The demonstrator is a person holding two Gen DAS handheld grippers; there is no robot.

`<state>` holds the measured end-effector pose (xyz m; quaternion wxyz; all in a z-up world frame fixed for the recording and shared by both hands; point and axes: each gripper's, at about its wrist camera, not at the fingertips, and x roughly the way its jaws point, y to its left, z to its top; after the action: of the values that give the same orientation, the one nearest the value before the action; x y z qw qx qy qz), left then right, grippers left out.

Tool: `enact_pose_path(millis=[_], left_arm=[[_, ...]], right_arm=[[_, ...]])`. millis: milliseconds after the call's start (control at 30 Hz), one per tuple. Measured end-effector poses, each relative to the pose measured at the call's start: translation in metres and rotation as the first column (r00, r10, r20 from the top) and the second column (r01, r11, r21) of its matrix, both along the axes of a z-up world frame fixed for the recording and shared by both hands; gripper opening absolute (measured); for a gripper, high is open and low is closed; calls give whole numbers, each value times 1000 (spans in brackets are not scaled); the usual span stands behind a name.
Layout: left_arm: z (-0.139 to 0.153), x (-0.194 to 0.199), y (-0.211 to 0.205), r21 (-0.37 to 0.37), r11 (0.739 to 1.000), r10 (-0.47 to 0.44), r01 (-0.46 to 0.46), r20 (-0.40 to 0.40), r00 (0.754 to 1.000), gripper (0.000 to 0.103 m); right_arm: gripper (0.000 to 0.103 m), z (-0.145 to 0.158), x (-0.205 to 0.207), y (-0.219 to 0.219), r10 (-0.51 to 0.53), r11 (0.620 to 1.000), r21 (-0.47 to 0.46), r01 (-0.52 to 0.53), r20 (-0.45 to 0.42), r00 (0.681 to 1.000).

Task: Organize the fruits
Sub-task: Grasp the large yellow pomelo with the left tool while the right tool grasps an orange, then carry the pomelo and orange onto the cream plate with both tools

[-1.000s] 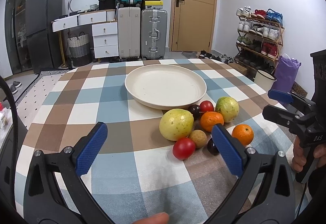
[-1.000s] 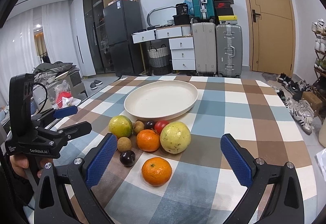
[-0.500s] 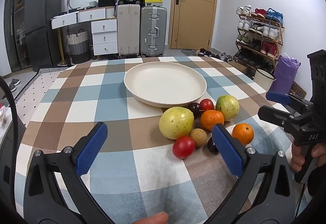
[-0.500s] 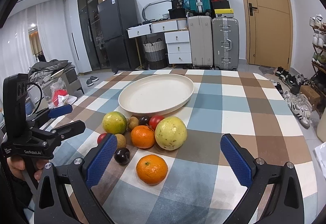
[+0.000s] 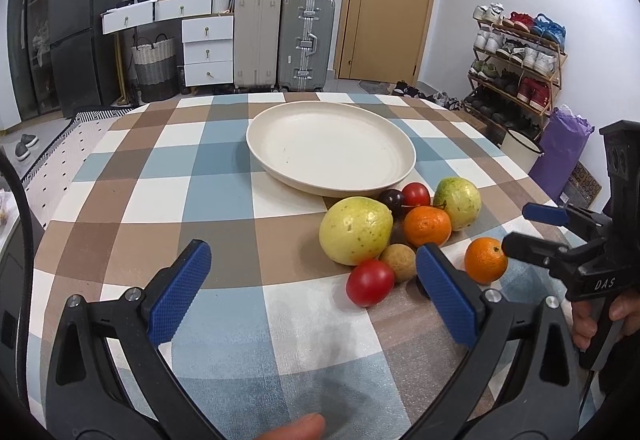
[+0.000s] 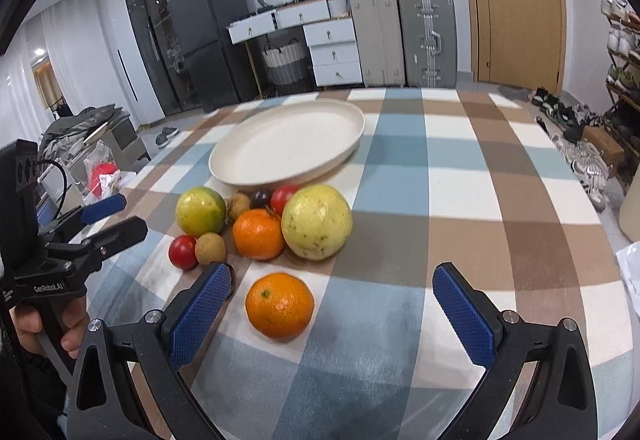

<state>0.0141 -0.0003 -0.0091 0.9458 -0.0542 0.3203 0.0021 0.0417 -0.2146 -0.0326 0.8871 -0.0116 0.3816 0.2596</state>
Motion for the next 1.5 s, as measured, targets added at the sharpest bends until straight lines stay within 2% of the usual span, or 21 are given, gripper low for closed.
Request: enact_pose_path(millis=[233, 367, 433, 567, 667, 833, 933, 1000, 1067, 1100, 1133, 1500], left_arm=[[-6, 19, 1, 8, 1000, 24, -24, -53, 998, 102], [-10, 32, 1, -9, 1000, 19, -20, -91, 996, 102], [-13, 39, 0, -5, 1000, 11, -12, -111, 994, 102], [-16, 52, -5, -9, 1000, -18, 18, -124, 992, 101], [-18, 63, -10, -15, 999, -45, 44, -149, 988, 98], [-24, 76, -18, -25, 997, -79, 75, -186, 979, 84], [-25, 79, -21, -44, 994, -108, 101, -186, 977, 70], [-25, 78, -23, -55, 992, -125, 116, -183, 975, 56], [-24, 78, -24, -55, 990, -135, 127, -179, 975, 50], [-24, 77, -25, -50, 990, -136, 129, -178, 975, 50], [-24, 76, -25, -51, 990, -139, 132, -175, 975, 50], [-11, 64, -19, -66, 989, -136, 129, -107, 985, 50]], right_arm=[[103, -15, 0, 9, 24, 998, -60, -29, -77, 997], [102, -18, 2, 12, 42, 997, -53, -48, -103, 994], [99, -19, 2, 16, 56, 996, -60, -62, -103, 993], [85, -21, 3, 22, 83, 994, -65, -91, -114, 990], [80, -22, 2, 25, 94, 992, -69, -103, -123, 988], [75, -22, 1, 27, 110, 991, -59, -118, -126, 986], [67, -21, 0, 26, 118, 991, -51, -126, -126, 985], [58, -21, -1, 27, 128, 990, -50, -135, -125, 984], [50, -21, -2, 29, 137, 989, -47, -144, -126, 983], [44, -21, -3, 29, 141, 988, -42, -148, -128, 982], [42, -21, -2, 30, 145, 988, -36, -151, -130, 981], [41, -13, -3, 27, 139, 990, -26, -142, -90, 986]])
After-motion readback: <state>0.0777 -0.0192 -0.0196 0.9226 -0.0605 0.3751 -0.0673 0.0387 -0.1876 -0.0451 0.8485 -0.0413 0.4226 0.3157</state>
